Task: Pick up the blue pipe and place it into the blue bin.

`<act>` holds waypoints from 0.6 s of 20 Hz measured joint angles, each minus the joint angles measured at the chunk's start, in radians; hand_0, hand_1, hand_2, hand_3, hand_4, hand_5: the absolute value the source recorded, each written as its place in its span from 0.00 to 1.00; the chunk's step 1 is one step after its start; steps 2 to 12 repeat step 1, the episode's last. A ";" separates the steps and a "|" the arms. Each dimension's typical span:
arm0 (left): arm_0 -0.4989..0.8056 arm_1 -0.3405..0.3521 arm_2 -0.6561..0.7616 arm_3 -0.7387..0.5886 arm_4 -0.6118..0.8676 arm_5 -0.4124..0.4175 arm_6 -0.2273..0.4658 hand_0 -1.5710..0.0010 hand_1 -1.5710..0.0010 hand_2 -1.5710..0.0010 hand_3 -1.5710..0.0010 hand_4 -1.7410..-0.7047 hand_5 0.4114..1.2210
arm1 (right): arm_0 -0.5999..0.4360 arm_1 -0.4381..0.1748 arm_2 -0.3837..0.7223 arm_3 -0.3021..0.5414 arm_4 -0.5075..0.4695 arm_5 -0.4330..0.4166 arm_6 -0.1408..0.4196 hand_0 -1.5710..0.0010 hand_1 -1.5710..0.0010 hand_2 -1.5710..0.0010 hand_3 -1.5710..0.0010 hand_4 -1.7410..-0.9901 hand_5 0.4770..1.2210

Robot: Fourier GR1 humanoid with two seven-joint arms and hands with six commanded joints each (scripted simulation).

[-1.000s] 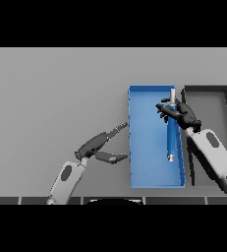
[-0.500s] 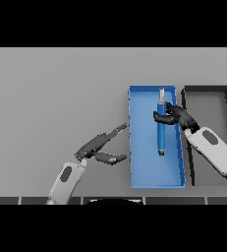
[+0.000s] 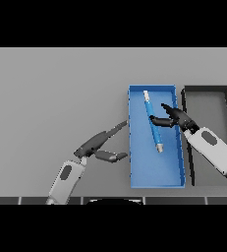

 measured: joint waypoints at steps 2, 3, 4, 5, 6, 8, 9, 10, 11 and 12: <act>-0.003 0.000 0.002 -0.004 0.003 -0.001 0.003 1.00 1.00 1.00 1.00 0.78 0.10 | 0.003 -0.001 0.002 -0.003 0.001 0.001 0.002 0.99 0.99 0.99 1.00 0.87 0.32; -0.003 0.000 0.002 -0.004 0.003 -0.001 0.003 1.00 1.00 1.00 1.00 0.78 0.10 | 0.003 -0.001 0.002 -0.003 0.001 0.001 0.002 0.99 0.99 0.99 1.00 0.87 0.32; -0.003 0.000 0.002 -0.004 0.003 -0.001 0.003 1.00 1.00 1.00 1.00 0.78 0.10 | 0.003 -0.001 0.002 -0.003 0.001 0.001 0.002 0.99 0.99 0.99 1.00 0.87 0.32; -0.003 0.000 0.002 -0.004 0.003 -0.001 0.003 1.00 1.00 1.00 1.00 0.78 0.10 | 0.003 -0.001 0.002 -0.003 0.001 0.001 0.002 0.99 0.99 0.99 1.00 0.87 0.32; -0.003 0.000 0.002 -0.004 0.003 -0.001 0.003 1.00 1.00 1.00 1.00 0.78 0.10 | 0.003 -0.001 0.002 -0.003 0.001 0.001 0.002 0.99 0.99 0.99 1.00 0.87 0.32; -0.003 0.000 0.002 -0.004 0.003 -0.001 0.003 1.00 1.00 1.00 1.00 0.78 0.10 | 0.003 -0.001 0.002 -0.003 0.001 0.001 0.002 0.99 0.99 0.99 1.00 0.87 0.32; -0.003 0.000 0.002 -0.004 0.003 -0.001 0.003 1.00 1.00 1.00 1.00 0.78 0.10 | 0.003 -0.001 0.002 -0.003 0.001 0.001 0.002 0.99 0.99 0.99 1.00 0.87 0.32; -0.003 0.000 0.002 -0.004 0.003 -0.001 0.003 1.00 1.00 1.00 1.00 0.78 0.10 | 0.003 -0.001 0.002 -0.003 0.001 0.001 0.002 0.99 0.99 0.99 1.00 0.87 0.32; -0.003 0.000 0.002 -0.004 0.003 -0.001 0.003 1.00 1.00 1.00 1.00 0.78 0.10 | 0.003 -0.001 0.002 -0.003 0.001 0.001 0.002 0.99 0.99 0.99 1.00 0.87 0.32; -0.003 0.000 0.002 -0.004 0.003 -0.001 0.003 1.00 1.00 1.00 1.00 0.78 0.10 | 0.003 -0.001 0.002 -0.003 0.001 0.001 0.002 0.99 0.99 0.99 1.00 0.87 0.32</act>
